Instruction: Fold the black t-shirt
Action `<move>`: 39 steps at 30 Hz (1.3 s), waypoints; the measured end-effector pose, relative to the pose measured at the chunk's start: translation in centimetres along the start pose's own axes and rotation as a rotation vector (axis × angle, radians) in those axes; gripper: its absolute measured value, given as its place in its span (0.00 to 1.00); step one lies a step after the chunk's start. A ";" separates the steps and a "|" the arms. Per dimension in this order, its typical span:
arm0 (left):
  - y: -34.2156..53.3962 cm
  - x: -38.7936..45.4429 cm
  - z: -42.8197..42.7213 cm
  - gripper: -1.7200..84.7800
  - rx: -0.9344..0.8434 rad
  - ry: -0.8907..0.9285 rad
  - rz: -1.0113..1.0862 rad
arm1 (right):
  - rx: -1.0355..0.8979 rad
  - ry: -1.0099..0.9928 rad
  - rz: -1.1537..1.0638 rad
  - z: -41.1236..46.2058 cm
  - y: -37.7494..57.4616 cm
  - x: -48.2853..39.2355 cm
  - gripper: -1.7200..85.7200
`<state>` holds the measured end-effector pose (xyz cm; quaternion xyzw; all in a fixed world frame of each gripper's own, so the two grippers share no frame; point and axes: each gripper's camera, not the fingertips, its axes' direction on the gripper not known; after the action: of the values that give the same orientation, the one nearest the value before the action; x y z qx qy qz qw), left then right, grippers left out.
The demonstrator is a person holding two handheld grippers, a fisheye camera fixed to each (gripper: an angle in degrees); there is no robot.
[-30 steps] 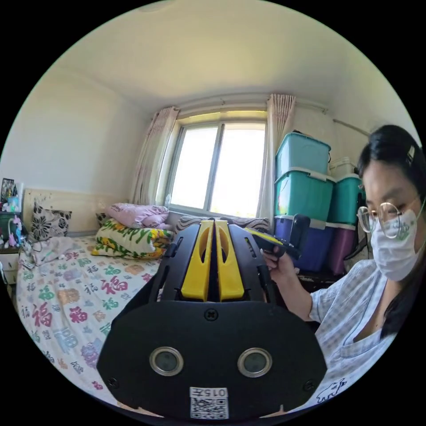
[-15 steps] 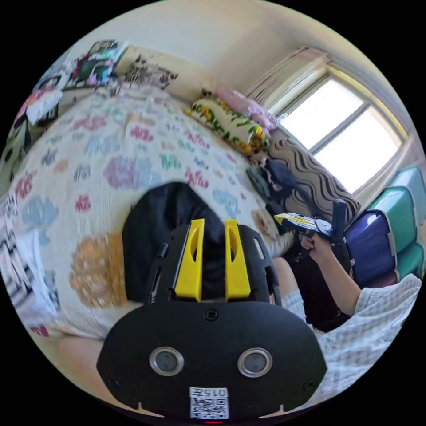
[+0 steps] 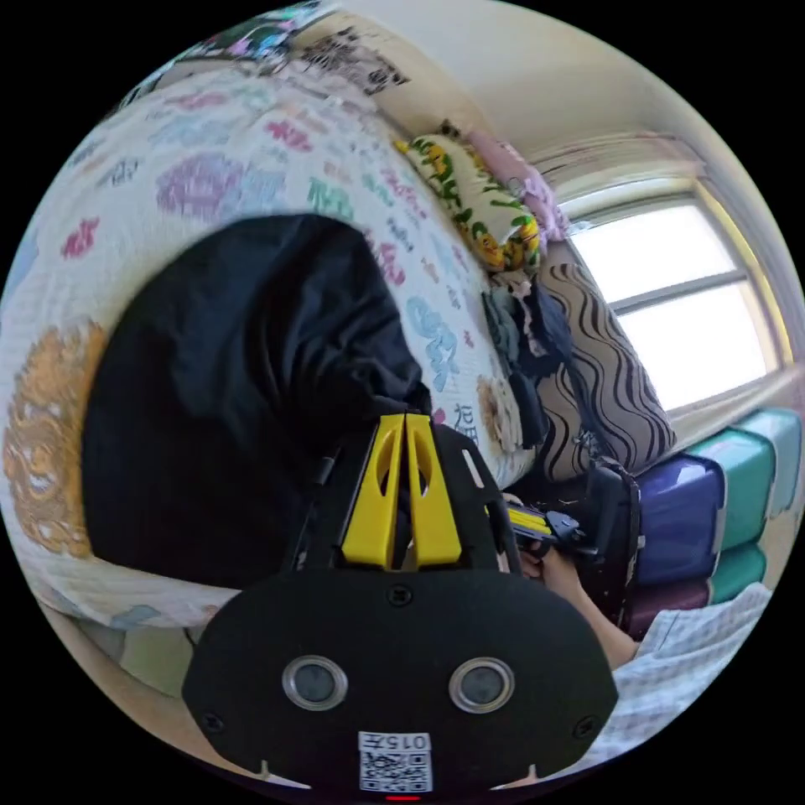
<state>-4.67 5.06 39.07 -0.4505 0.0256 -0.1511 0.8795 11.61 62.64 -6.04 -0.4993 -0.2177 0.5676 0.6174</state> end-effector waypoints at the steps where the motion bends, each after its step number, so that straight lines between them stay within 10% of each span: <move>1: -0.3 0.1 -1.4 0.01 0.029 -0.009 0.016 | 0.015 0.003 -0.012 -0.6 -0.5 0.4 0.01; 11: -0.8 -4.5 -21.9 0.01 0.410 -0.413 -0.137 | -0.016 -0.108 -0.174 1.7 -7.4 -0.8 0.11; 16: 0.1 -3.2 -21.3 0.04 0.332 -0.406 -0.127 | -0.292 -0.082 -0.376 8.0 -11.4 -5.4 0.11; 25: 1.8 5.9 -6.8 0.15 -0.298 -0.387 0.222 | -0.177 -0.088 -0.333 3.2 -12.9 -3.1 0.01; 31: 2.4 10.7 1.9 0.07 -0.576 -0.835 0.674 | -0.044 -0.149 -0.267 -4.2 -11.8 -0.3 0.01; 39: -6.2 10.0 -4.3 0.04 -0.208 -0.611 0.525 | -0.025 0.008 -0.324 -4.9 -11.7 -1.4 0.02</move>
<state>2.59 -4.55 42.37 -0.5391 -0.1074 0.2223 0.8053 20.98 61.21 2.53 -0.4675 -0.3000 0.4556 0.6956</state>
